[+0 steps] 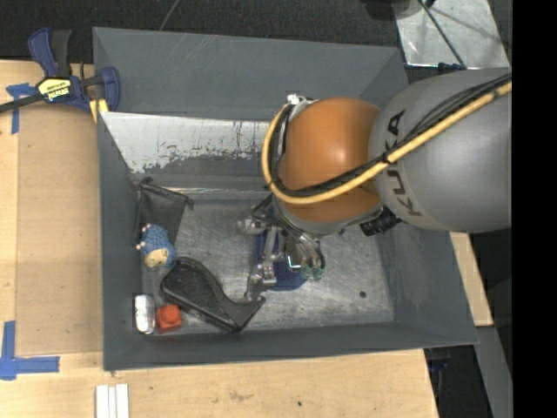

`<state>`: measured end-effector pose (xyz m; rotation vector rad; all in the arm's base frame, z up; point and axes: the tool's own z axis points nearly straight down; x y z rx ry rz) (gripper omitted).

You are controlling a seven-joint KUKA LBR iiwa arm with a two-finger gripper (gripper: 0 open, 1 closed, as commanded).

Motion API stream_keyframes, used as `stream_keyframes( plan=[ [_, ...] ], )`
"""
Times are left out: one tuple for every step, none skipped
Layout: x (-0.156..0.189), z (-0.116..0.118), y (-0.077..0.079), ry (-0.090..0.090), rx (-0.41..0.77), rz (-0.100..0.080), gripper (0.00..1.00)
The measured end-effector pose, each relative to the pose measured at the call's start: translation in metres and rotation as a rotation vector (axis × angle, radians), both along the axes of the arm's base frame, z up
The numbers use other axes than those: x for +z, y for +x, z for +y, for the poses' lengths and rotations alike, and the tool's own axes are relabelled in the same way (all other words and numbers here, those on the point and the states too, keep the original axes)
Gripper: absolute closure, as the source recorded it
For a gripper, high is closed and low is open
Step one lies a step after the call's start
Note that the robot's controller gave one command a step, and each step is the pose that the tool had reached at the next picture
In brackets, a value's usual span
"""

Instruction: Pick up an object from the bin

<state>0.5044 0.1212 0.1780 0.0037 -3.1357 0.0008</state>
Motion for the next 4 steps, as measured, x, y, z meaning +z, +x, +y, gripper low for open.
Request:
stream_keyframes(
  plan=[
    [-0.105, -0.098, 0.035, 0.008, 0.051, -0.019, 0.0],
    [-0.101, -0.096, 0.037, 0.006, 0.054, -0.029, 1.0],
    [0.015, -0.117, 0.03, 0.0, 0.397, -0.015, 1.0],
    [0.053, -0.13, 0.03, 0.0, 0.382, -0.014, 1.0]
  ],
)
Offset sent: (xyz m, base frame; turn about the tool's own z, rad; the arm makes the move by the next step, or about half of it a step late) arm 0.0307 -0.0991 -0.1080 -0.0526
